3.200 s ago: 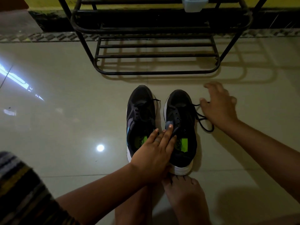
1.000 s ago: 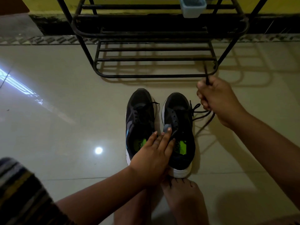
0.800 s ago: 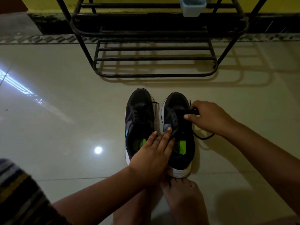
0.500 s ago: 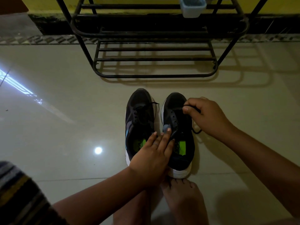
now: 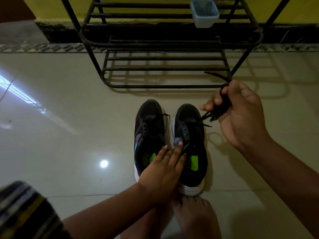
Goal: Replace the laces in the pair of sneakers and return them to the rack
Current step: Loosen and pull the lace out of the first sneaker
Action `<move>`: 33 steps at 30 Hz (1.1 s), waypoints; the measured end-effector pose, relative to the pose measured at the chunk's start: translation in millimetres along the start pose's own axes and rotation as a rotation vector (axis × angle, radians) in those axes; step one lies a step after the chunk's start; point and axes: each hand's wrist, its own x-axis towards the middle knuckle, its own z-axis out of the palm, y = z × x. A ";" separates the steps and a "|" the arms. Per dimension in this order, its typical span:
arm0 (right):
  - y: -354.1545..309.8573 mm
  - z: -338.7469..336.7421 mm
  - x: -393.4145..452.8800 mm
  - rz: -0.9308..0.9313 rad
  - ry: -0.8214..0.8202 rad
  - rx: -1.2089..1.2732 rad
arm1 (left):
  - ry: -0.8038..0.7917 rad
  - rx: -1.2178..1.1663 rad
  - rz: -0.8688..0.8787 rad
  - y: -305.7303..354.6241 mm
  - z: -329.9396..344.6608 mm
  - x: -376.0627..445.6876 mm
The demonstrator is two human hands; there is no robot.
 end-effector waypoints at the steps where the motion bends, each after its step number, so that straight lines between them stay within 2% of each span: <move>1: -3.8 1.4 -1.0 0.045 0.015 0.070 | 0.000 0.003 0.000 -0.6 0.7 0.3; 7: -16.7 12.2 -2.5 0.159 -0.015 0.164 | -0.024 0.042 0.024 0.6 -4.8 0.6; 9: -17.9 16.2 -3.9 0.151 -0.064 0.099 | -0.029 0.030 0.020 1.4 -7.4 0.5; 10: -17.6 17.0 -4.5 0.089 -0.087 -0.046 | -0.041 0.026 0.020 1.6 -9.2 0.6; 13: -5.4 7.4 -1.5 -0.265 -0.127 -0.903 | -0.038 -0.009 0.015 1.3 -9.8 0.4; 14: 2.3 1.3 0.8 -0.310 -0.143 -1.152 | -0.047 -0.002 0.014 1.3 -8.4 0.0; 15: 9.1 -4.2 2.0 -0.285 -0.170 -1.340 | -0.054 0.002 0.008 1.2 -7.8 0.2; 19: 34.9 -22.0 -2.3 0.017 -0.371 -1.868 | -0.051 0.025 0.011 -0.3 -4.4 0.5; 23: 48.1 -36.8 -6.3 0.166 -0.423 -1.895 | -0.030 0.024 0.016 0.3 -2.2 0.3; 27: 60.1 -44.4 -6.8 0.189 -0.436 -1.852 | -0.018 0.047 0.005 0.7 -2.8 0.1; 29: 63.3 -45.5 -7.5 0.110 -0.418 -1.803 | -0.012 0.071 0.007 -0.5 -4.1 -0.3; 33: 60.4 -45.6 -7.3 -0.246 -0.231 -1.543 | -0.012 0.088 0.004 -1.2 -3.4 -0.1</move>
